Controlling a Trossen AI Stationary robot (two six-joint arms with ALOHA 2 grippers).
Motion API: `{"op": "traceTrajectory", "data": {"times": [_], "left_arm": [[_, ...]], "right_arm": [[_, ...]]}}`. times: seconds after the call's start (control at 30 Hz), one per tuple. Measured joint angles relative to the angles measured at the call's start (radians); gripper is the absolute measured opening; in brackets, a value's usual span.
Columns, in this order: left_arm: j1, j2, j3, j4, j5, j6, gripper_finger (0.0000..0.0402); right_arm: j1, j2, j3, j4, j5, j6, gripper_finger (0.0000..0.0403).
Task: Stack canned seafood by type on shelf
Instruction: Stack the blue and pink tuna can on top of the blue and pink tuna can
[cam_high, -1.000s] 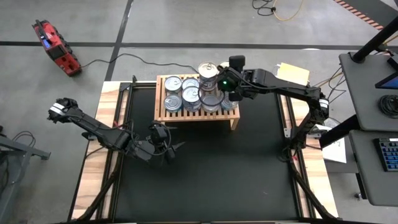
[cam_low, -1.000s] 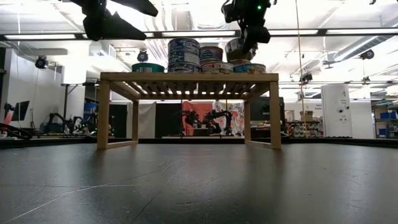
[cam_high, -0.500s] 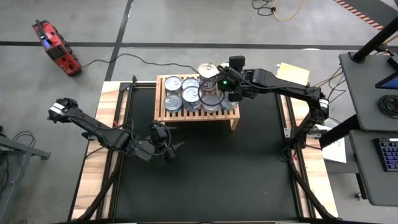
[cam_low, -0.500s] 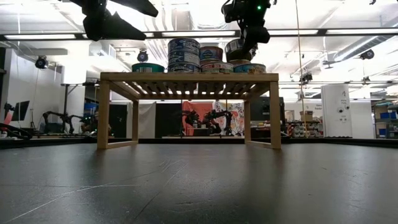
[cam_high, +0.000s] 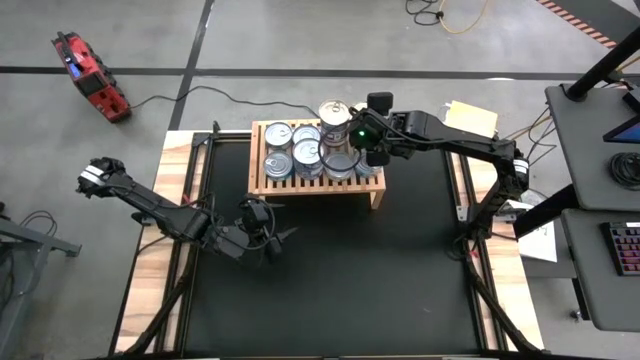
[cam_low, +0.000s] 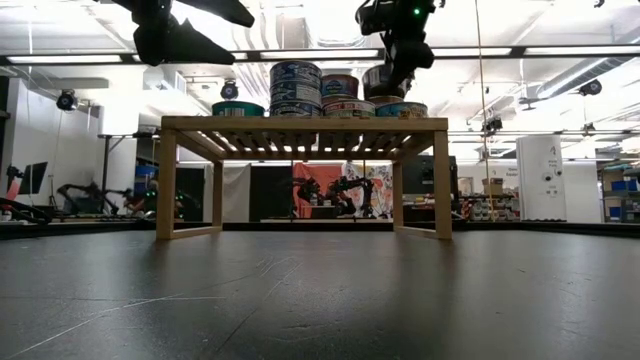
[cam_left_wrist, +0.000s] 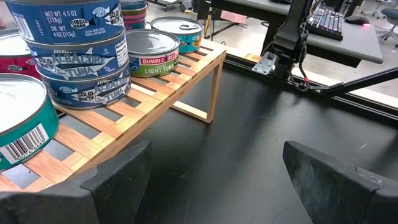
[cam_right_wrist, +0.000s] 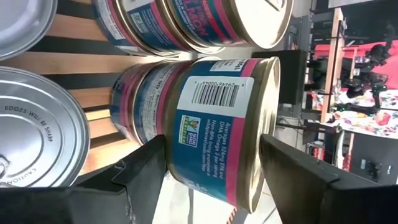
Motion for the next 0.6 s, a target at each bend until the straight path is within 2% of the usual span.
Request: {"op": "traceTrajectory", "data": {"times": [0.6], "left_arm": [[0.0, 0.0, 0.0, 0.0, 0.0, 0.0, 0.0346]], "right_arm": [[0.0, 0.0, 0.0, -0.004, 0.0, 0.019, 0.0293]]}}
